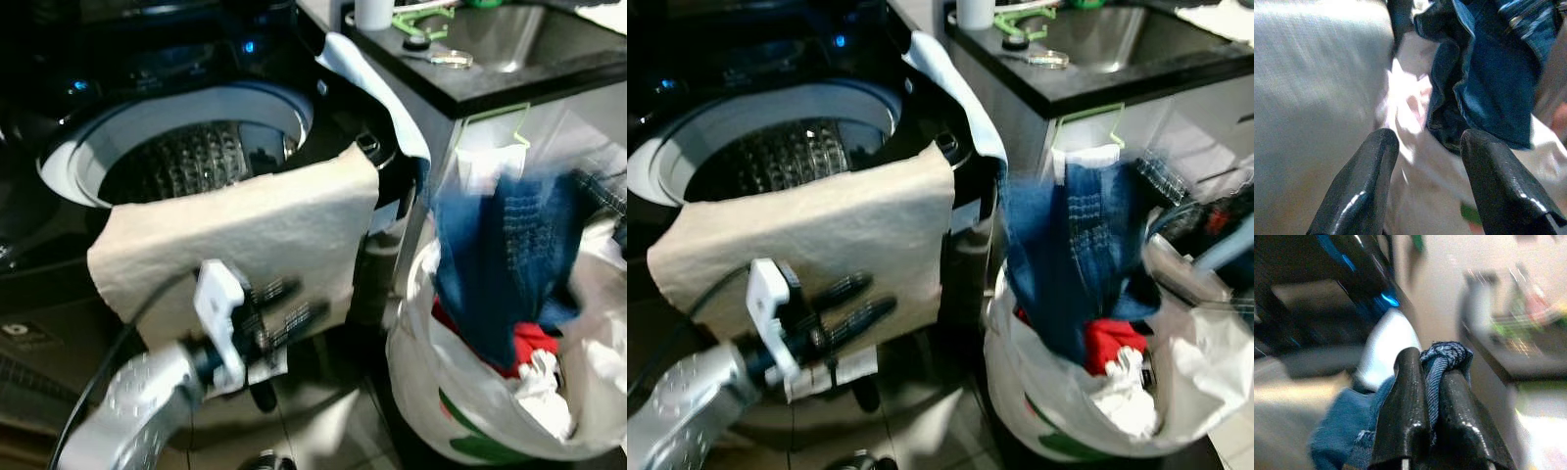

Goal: Clothes washing

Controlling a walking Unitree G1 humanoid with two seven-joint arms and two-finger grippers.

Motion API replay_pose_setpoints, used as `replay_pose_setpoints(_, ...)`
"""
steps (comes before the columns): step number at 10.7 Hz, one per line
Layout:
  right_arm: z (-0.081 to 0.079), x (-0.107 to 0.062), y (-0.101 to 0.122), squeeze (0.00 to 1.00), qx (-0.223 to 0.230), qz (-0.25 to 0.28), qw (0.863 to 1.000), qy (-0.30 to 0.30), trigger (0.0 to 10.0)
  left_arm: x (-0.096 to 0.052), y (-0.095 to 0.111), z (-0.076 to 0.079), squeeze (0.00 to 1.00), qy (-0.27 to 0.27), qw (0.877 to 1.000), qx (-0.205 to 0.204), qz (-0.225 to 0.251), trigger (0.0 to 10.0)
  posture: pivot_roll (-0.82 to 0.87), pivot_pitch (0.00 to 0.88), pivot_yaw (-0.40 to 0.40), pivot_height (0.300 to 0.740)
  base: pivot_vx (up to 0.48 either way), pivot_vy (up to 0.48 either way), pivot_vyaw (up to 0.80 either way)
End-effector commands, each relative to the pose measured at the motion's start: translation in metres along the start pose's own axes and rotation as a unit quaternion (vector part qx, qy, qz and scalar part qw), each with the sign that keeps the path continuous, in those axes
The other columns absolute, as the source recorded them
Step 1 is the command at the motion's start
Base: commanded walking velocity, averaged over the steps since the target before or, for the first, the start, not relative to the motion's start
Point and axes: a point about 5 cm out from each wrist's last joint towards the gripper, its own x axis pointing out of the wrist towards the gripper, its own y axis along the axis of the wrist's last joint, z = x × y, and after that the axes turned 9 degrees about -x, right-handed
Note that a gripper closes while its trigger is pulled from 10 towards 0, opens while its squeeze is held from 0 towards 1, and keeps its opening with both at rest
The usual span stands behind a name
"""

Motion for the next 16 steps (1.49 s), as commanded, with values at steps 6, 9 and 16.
replay_pose_setpoints(6,-0.082,0.041,0.001,0.00,0.109,0.006,0.983,0.144,0.0,0.024,0.066,0.033,1.00,-0.125,0.985,-0.023,0.115,10.0,-0.05,0.026,0.069,0.740,0.000,0.000,0.00)
replay_pose_setpoints(9,-0.118,0.041,-0.018,0.00,0.137,-0.044,0.966,0.213,0.0,0.034,0.071,0.038,1.00,-0.151,0.983,-0.002,0.101,10.0,-0.05,0.026,0.069,0.740,0.000,0.000,0.00)
replay_pose_setpoints(16,-0.144,0.043,0.014,0.00,0.155,0.015,0.940,0.304,0.0,0.048,0.049,0.023,0.00,-0.133,0.987,-0.028,0.089,10.0,-0.07,0.022,0.071,0.740,0.000,0.000,0.00)
